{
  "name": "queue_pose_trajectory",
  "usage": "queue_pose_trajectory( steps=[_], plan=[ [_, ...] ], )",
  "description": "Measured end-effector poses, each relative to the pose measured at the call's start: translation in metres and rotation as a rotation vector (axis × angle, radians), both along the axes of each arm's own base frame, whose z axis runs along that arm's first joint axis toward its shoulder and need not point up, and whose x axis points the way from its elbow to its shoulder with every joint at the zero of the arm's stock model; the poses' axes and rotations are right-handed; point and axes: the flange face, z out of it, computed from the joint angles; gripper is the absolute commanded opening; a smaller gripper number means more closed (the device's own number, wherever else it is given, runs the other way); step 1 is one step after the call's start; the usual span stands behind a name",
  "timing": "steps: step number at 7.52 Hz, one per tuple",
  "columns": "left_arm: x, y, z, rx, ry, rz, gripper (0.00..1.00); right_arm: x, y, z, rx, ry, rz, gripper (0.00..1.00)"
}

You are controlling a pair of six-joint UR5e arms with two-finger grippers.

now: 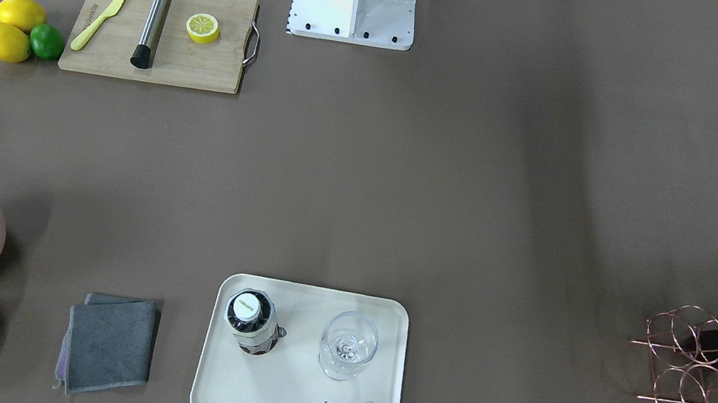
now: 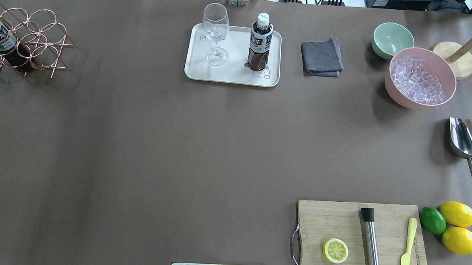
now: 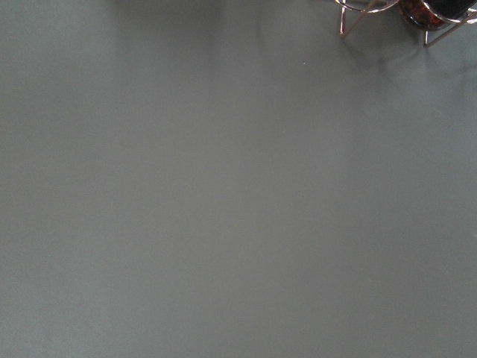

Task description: Take tea from basket to plate

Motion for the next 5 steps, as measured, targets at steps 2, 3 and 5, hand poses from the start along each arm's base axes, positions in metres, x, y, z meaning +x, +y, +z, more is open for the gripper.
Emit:
queue_pose_trajectory(
  steps=[2,3,5],
  plan=[
    [0.0028,-0.0013,-0.0037,0.011,-0.002,0.009,0.98,0.0002,0.0007,0.0024,-0.005,0.002,0.0,1.0],
    [0.0032,-0.0016,-0.0047,0.013,-0.003,0.01,0.98,0.0002,0.0009,0.003,-0.007,0.002,0.001,1.0],
    [0.0039,-0.0024,-0.0063,0.018,-0.003,0.013,0.98,0.0002,0.001,0.0039,-0.01,0.002,0.001,1.0]
  ],
)
